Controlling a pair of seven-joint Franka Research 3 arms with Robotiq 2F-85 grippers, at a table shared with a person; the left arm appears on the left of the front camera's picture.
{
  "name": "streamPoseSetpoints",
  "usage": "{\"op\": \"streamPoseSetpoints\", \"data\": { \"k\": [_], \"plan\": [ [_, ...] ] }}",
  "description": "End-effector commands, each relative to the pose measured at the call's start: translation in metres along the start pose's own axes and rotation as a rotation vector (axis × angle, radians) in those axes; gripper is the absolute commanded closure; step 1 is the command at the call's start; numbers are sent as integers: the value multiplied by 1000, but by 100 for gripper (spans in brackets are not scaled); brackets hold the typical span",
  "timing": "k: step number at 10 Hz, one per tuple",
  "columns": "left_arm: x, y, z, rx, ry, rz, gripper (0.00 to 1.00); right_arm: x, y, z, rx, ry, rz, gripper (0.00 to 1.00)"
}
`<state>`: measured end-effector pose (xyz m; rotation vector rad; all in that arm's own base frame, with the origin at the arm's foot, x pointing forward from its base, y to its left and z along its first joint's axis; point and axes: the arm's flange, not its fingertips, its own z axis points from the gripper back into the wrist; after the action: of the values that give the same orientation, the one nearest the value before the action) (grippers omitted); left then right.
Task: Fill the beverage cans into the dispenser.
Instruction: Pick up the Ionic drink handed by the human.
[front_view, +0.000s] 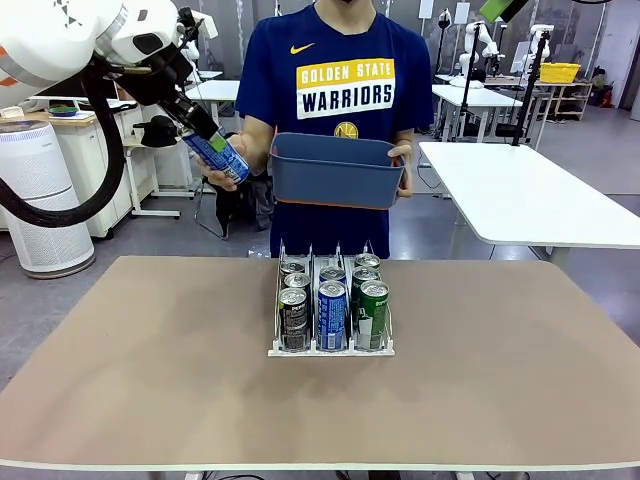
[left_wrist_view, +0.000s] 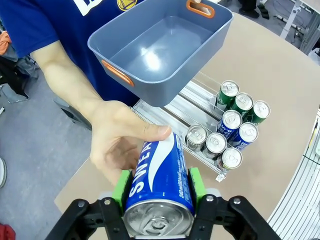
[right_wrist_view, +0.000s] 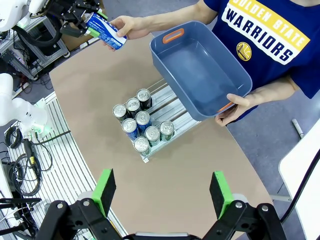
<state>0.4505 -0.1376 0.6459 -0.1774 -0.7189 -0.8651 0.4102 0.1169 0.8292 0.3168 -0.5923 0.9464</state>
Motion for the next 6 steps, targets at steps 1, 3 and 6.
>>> {"op": "streamPoseSetpoints", "data": {
  "k": [1, 3, 6],
  "plan": [
    [-2, -2, 7, 0, 36, -1, 100, -2, 2, 1, 1, 1, -1, 0],
    [-1, -2, 8, 10, 42, -7, 100, -2, 2, 1, 1, 1, -1, 0],
    [0, -1, 2, 7, 19, -20, 100, -2, 2, 1, 1, 1, -1, 0]
  ]
}}
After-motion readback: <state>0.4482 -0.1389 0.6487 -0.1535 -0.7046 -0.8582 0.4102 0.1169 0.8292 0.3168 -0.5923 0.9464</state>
